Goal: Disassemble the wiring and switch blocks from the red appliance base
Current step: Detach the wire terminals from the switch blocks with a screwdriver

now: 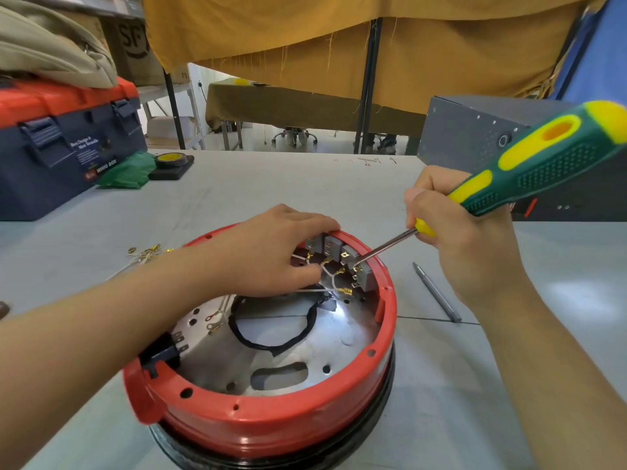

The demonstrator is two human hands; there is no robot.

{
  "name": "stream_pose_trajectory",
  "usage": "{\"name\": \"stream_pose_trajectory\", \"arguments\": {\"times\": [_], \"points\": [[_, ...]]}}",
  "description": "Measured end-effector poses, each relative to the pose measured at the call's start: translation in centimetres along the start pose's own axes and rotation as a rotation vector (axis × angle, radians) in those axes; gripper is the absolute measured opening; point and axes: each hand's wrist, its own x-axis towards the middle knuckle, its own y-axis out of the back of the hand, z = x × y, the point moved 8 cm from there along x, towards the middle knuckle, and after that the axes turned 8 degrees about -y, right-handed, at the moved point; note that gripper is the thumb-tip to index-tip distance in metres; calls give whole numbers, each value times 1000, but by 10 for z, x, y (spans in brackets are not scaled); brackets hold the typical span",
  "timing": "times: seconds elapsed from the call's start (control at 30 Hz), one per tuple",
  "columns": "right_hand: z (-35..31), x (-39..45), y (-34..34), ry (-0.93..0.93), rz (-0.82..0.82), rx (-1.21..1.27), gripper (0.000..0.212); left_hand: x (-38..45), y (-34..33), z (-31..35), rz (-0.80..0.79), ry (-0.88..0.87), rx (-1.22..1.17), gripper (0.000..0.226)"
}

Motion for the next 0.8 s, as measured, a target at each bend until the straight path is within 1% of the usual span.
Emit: {"name": "stream_pose_trajectory", "arguments": {"times": [0.07,0.17,0.27,0.43,0.53,0.67,0.8], "points": [[-5,-2,-4,45,-37,-57,28,-2,-1,1,46,12,5,58],[-11,-4,-10,77,-76,-127,33,-3,-3,1,71,23,3,58],[-16,-3,-16,94,-126,-206,30,-3,-3,-1,81,35,-37,55],[-21,1,-26,71,-253,-318,28,-4,-2,-1,83,24,-160,32],[-25,4,-28,62,-322,-391,25,-4,-1,-1,76,2,-183,22],[-29,3,-30,50,-393,-464,20,-5,1,-1,85,-27,-181,17],[-32,0,-34,11,-468,-501,16,-4,-2,0,42,-32,-136,20]]}}
